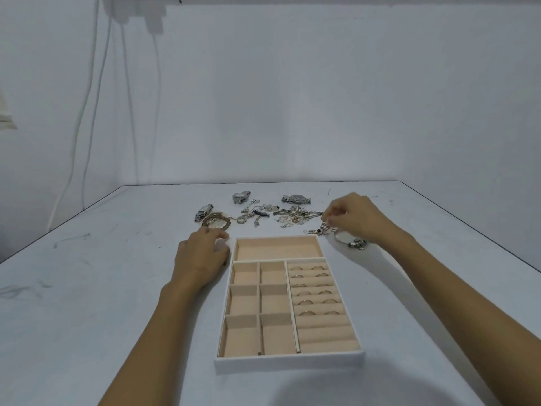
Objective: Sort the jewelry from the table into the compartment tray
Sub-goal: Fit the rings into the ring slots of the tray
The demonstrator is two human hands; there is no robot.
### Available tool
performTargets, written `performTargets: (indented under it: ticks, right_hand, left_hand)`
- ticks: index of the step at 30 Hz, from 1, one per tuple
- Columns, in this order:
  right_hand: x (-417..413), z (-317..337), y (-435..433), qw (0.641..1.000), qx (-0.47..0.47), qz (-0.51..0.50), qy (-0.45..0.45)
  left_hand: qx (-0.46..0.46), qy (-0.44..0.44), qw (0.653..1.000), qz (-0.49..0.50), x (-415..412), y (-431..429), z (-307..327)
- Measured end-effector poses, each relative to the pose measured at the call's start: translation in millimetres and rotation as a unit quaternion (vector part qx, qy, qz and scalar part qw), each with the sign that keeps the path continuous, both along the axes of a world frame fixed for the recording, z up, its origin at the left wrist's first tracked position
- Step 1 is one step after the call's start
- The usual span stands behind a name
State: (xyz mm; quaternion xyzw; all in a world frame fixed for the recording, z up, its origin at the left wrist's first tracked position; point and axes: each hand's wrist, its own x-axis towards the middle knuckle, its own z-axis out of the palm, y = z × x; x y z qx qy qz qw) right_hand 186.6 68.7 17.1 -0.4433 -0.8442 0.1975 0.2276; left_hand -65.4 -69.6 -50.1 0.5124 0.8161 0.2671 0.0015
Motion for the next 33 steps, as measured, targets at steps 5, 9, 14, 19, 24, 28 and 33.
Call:
performTargets:
  ticks: [5, 9, 14, 19, 24, 28, 33]
  right_hand:
    - [-49, -7, 32, 1.000, 0.016, -0.004, 0.003]
    - [-78, -18, 43, 0.998, 0.022, 0.004, -0.059]
    - [-97, -30, 51, 0.995, 0.035, 0.022, -0.087]
    - [-109, -43, 57, 0.992, 0.068, 0.009, -0.107]
    - [-109, -42, 58, 0.995, 0.057, -0.022, -0.079]
    - [-107, -40, 61, 0.997, 0.044, -0.019, -0.063]
    - [-97, -34, 66, 0.998, 0.037, -0.007, -0.043]
  left_hand:
    - [-0.003, 0.011, 1.000, 0.003, 0, 2, -2]
    - [0.010, 0.010, 1.000, -0.004, -2, 3, -5]
    - [0.036, 0.019, 0.999, 0.002, -5, 8, -11]
    - [0.037, 0.028, 0.999, 0.007, -6, 8, -11]
    - [0.028, 0.032, 0.999, 0.002, -5, 7, -11]
    - [0.018, 0.030, 0.999, 0.003, -5, 8, -10]
    - [0.025, 0.031, 0.999, 0.001, -4, 7, -11]
